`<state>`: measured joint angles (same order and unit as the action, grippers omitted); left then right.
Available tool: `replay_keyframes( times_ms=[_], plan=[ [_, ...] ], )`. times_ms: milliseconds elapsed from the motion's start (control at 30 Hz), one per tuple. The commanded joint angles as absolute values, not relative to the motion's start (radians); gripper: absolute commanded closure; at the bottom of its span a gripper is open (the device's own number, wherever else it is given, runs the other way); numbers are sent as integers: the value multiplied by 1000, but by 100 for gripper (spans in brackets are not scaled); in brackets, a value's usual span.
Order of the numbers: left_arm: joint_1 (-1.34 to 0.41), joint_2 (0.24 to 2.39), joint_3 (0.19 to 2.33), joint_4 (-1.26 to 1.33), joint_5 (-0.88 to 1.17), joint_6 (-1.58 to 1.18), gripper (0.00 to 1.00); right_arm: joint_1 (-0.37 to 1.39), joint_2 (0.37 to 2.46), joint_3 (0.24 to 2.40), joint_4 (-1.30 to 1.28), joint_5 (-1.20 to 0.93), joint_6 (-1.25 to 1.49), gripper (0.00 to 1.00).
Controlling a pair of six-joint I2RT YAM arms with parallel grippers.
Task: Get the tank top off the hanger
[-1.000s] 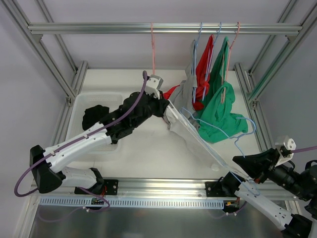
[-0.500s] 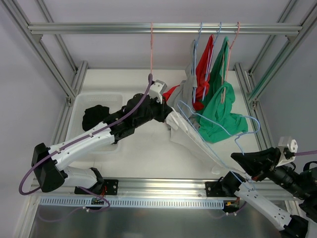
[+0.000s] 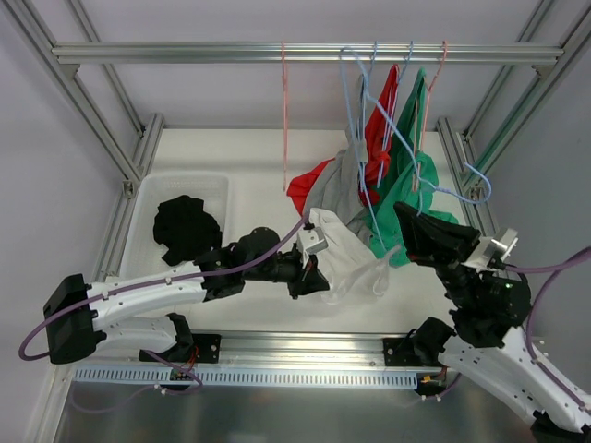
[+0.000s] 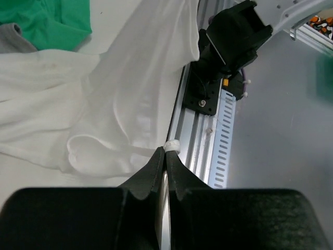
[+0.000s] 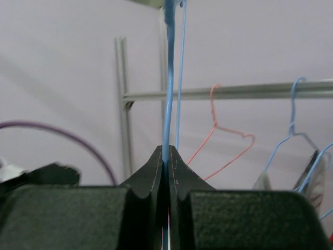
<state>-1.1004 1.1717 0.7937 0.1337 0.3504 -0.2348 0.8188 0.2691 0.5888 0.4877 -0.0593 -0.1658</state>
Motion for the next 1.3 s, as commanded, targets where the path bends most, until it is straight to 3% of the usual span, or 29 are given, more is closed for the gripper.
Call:
replay_keyframes(
  times_ms=[0,67,200,333,400,500,533,600,633,667,1133,1267],
  plan=[
    [-1101,1095,724,193,318,-222,100,821,433,615,1032,122,-386,100],
    [-1101,1068,695,147,159,-244,100,822,494,623,1026,202,-423,100],
    [-1101,981,680,32,-58,-284,100,827,514,675,646,230,-318,100],
    [-1101,911,652,5,-60,-278,100,831,494,620,660,255,-299,100],
    [-1101,888,652,-35,-54,-279,92,833,511,705,372,265,-249,100],
    [-1101,862,641,-48,-80,-290,75,836,552,840,125,259,-166,100],
    [-1101,856,638,-51,-93,-296,60,836,563,868,86,268,-144,100],
    [-1101,844,644,-77,-107,-298,46,839,603,896,6,288,-106,100],
    [-1101,838,658,-89,-123,-304,16,839,621,916,-39,302,-92,100],
    [-1101,831,666,-103,-127,-304,1,839,643,955,-85,314,-75,100],
    [-1101,735,686,-195,-176,-322,1,841,1342,1713,-334,544,-84,100],
    [-1101,735,678,-199,-166,-330,1,816,1538,1897,-377,525,-106,100]
  ],
)
